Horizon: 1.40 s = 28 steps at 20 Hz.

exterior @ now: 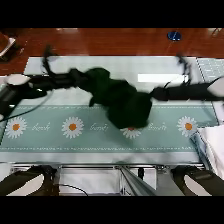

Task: Fold the shirts.

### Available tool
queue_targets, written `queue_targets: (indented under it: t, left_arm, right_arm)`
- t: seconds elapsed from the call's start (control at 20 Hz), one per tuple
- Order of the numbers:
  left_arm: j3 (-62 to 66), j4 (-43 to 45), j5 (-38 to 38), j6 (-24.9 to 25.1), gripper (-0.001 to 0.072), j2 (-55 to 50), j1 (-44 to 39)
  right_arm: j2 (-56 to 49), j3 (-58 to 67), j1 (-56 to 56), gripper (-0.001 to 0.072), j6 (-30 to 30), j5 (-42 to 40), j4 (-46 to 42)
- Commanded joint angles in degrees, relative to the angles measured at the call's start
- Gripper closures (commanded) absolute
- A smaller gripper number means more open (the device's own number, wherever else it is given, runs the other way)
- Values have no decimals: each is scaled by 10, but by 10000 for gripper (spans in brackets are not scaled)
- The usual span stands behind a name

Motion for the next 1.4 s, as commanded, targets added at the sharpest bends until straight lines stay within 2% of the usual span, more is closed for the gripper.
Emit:
queue_targets:
  t: [0.0,0.1,0.15,0.25,0.4,0.5,0.7,0.9,1.05,1.1,1.2,1.35]
  left_arm:
    - [83,-1,-5,-3,690,111,81]
    - [153,6,-27,-6,690,164,125]
    - [187,33,-45,-29,690,185,147]
    - [258,143,-98,-90,690,224,190]
    - [326,314,-180,-156,690,288,237]
    - [323,352,-230,-166,690,336,247]
    - [268,368,-309,-190,690,415,247]
    - [144,410,-311,-227,690,475,246]
    - [4,354,-313,-229,690,481,238]
    - [-57,325,-307,-214,690,477,233]
    - [-186,268,-249,-170,690,462,216]
    - [-307,256,-128,-129,690,376,166]
  right_arm:
    - [3,286,-61,688,5,101,-77]
    - [3,435,-61,688,5,158,-126]
    - [5,490,-61,688,5,181,-138]
    - [32,554,-61,688,13,190,-172]
    - [97,563,-61,687,20,211,-205]
    - [128,563,-61,687,21,245,-210]
    - [177,531,-61,687,39,292,-214]
    - [230,393,-61,687,57,321,-211]
    - [245,246,-61,687,56,299,-203]
    - [238,200,-61,687,52,269,-202]
    - [201,125,-61,687,36,192,-203]
    - [71,104,-61,687,20,89,-196]
